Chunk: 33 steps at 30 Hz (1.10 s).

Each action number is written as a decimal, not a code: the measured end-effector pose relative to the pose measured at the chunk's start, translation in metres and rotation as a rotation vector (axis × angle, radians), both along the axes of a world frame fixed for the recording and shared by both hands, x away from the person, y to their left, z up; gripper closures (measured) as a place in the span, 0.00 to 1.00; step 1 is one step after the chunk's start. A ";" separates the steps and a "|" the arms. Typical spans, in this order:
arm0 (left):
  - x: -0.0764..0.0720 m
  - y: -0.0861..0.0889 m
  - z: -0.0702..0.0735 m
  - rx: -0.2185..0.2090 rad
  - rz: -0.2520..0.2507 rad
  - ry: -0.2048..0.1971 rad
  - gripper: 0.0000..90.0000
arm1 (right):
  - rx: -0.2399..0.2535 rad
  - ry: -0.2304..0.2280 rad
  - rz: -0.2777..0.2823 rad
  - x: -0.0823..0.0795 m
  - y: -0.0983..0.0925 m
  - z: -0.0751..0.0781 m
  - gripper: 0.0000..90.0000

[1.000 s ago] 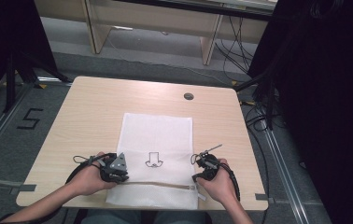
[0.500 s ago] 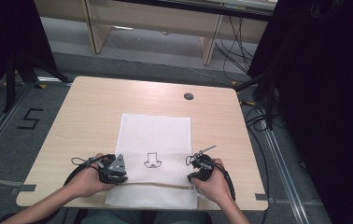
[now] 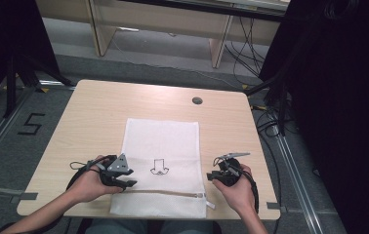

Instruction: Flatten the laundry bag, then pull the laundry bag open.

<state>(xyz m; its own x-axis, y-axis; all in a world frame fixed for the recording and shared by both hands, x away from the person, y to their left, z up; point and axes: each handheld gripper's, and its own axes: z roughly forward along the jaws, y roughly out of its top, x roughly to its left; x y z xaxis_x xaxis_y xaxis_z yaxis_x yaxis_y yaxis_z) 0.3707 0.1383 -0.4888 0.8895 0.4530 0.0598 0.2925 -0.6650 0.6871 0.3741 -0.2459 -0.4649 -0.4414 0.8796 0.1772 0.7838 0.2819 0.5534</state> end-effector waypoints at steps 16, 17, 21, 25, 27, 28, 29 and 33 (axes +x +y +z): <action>0.004 -0.001 0.000 -0.098 0.061 0.001 0.49 | -0.053 -0.014 0.081 -0.004 0.008 -0.002 0.83; 0.004 -0.001 0.001 -0.102 0.064 -0.001 0.49 | -0.032 -0.013 0.078 -0.004 0.008 -0.002 0.85; 0.003 -0.002 -0.001 -0.135 0.074 0.009 0.50 | -0.060 0.001 0.076 -0.005 0.009 0.001 0.86; 0.001 -0.003 0.000 -0.138 0.065 0.006 0.52 | -0.084 0.015 0.100 -0.005 0.009 0.001 0.89; 0.001 -0.003 0.000 -0.138 0.063 0.009 0.54 | -0.081 0.025 0.083 -0.006 0.011 0.003 0.93; -0.001 -0.004 0.001 -0.155 0.066 0.010 0.54 | -0.086 0.032 0.086 -0.007 0.011 0.004 0.95; -0.001 -0.004 0.001 -0.148 0.062 0.004 0.55 | -0.095 0.025 0.092 -0.007 0.011 0.005 0.98; -0.003 -0.007 0.003 -0.162 0.041 -0.001 0.61 | -0.093 0.076 0.100 -0.012 0.014 0.009 1.00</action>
<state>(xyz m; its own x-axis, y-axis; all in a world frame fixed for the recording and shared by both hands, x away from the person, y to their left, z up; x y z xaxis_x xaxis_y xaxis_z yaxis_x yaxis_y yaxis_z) 0.3676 0.1318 -0.4858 0.8700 0.4928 -0.0158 0.3162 -0.5332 0.7846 0.3624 -0.2323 -0.4556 -0.5162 0.8460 0.1333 0.7878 0.4080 0.4614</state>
